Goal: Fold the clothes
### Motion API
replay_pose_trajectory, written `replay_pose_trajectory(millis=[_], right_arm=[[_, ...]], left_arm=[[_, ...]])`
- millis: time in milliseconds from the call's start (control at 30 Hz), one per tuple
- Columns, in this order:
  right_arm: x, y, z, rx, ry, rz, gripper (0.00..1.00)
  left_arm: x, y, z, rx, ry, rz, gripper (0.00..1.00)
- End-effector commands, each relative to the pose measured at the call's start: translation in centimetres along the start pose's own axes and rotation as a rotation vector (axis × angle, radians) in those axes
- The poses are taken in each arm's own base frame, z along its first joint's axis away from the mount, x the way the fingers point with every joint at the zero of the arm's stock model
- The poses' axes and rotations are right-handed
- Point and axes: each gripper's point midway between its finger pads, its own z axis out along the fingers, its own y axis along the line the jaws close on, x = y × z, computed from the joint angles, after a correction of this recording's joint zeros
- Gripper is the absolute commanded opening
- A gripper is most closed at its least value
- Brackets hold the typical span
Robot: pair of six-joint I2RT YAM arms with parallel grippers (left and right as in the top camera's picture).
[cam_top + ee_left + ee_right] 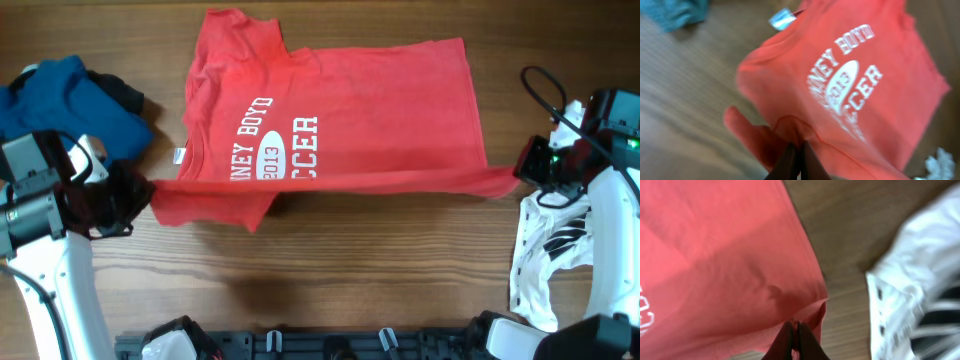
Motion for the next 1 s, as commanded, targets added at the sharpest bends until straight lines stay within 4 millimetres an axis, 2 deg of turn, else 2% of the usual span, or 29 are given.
replay_pose_trajectory(millis=[0, 133, 233, 333, 367, 467, 633, 667, 700, 733, 767, 800, 833, 900, 967], right_arm=[[-0.9, 2.4, 2.5, -0.081, 0.021, -0.094, 0.04], [-2.4, 4.2, 6.4, -0.099, 0.025, -0.156, 0.04], [-3.9, 4.2, 9.5, -0.102, 0.009, -0.152, 0.04], [-4.4, 3.9, 11.9, -0.101, 0.016, -0.150, 0.04], [-4.7, 3.8, 12.4, -0.098, 0.010, -0.146, 0.04], [-5.5, 3.6, 13.0, -0.087, -0.016, -0.138, 0.04], [-6.6, 3.9, 13.0, -0.094, -0.064, -0.148, 0.04], [-6.9, 4.0, 13.0, -0.096, -0.074, -0.150, 0.07], [-7.0, 4.0, 12.9, -0.096, -0.078, -0.151, 0.14], [-7.1, 4.0, 12.9, -0.097, -0.082, -0.151, 0.20], [-7.1, 4.0, 12.9, -0.097, -0.082, -0.152, 0.33], [-7.0, 4.0, 12.9, -0.096, -0.079, -0.153, 0.50], [-6.7, 3.9, 13.0, -0.094, -0.068, -0.153, 0.52], [-5.7, 3.7, 13.0, -0.088, -0.025, -0.143, 0.51], [-4.4, 3.2, 13.1, -0.068, 0.028, -0.130, 0.51]], left_arm=[[-0.9, -2.1, 2.1, 0.141, 0.075, -0.025, 0.04], [-2.8, -1.8, 6.2, 0.146, 0.127, -0.036, 0.04], [-3.7, -2.5, 10.0, 0.153, 0.154, 0.007, 0.04], [-3.9, -2.8, 13.2, 0.153, 0.186, 0.033, 0.04], [-4.0, -2.7, 14.4, 0.150, 0.193, 0.040, 0.04], [-4.2, -1.8, 16.2, 0.109, 0.195, 0.044, 0.04], [-5.5, -2.2, 16.8, 0.128, 0.151, 0.066, 0.04], [-5.5, -2.2, 16.8, 0.129, 0.148, 0.068, 0.05], [-5.5, -2.2, 16.8, 0.129, 0.149, 0.067, 0.07], [-5.5, -2.2, 16.8, 0.129, 0.150, 0.067, 0.11], [-5.5, -2.2, 16.8, 0.130, 0.150, 0.066, 0.25], [-5.4, -2.3, 16.8, 0.133, 0.154, 0.065, 0.36], [-5.0, -2.8, 16.5, 0.164, 0.172, 0.063, 0.42], [-4.6, -3.3, 15.4, 0.177, 0.183, 0.063, 0.44], [-4.5, -4.5, 13.4, 0.195, 0.151, 0.095, 0.47]])
